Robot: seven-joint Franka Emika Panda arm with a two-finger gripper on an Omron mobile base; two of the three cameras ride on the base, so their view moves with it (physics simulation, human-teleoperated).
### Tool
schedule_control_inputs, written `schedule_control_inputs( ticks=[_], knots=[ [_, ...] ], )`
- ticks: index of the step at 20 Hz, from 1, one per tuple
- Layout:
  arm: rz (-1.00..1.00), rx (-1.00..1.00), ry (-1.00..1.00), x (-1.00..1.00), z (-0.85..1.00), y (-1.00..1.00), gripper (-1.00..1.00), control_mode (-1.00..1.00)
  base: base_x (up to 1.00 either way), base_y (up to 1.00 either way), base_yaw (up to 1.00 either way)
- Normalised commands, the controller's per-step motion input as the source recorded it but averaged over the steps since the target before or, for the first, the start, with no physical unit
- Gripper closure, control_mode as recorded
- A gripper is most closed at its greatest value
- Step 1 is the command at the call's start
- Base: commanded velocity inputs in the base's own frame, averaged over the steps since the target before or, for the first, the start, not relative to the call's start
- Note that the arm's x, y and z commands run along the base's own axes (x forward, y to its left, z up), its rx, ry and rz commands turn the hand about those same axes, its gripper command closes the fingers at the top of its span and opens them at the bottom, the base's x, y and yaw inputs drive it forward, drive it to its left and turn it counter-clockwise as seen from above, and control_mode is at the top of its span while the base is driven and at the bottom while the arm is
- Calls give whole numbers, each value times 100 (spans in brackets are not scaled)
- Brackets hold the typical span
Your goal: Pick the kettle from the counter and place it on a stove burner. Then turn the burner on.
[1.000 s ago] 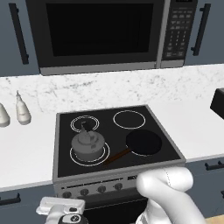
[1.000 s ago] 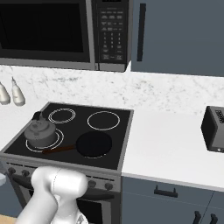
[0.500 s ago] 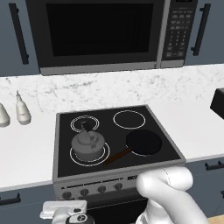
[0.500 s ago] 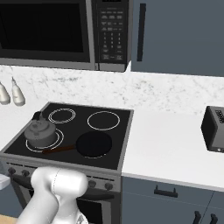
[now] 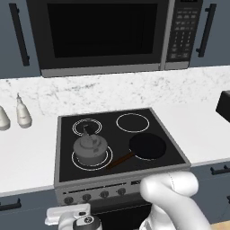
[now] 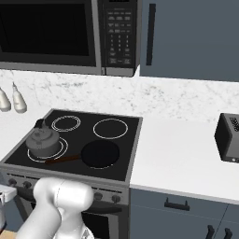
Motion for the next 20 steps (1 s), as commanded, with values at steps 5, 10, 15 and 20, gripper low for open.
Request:
schedule_control_inputs(
  ticks=[5,10,15,20],
  knots=[
    [5,0,0,19,-23,0,-100,-100,0,0,0],
    [3,0,0,13,-25,3,-100,-100,0,0,0],
    [0,0,0,12,-13,7,-100,-100,0,0,0],
    [0,0,0,7,-2,5,-100,-100,0,0,0]
  ],
)
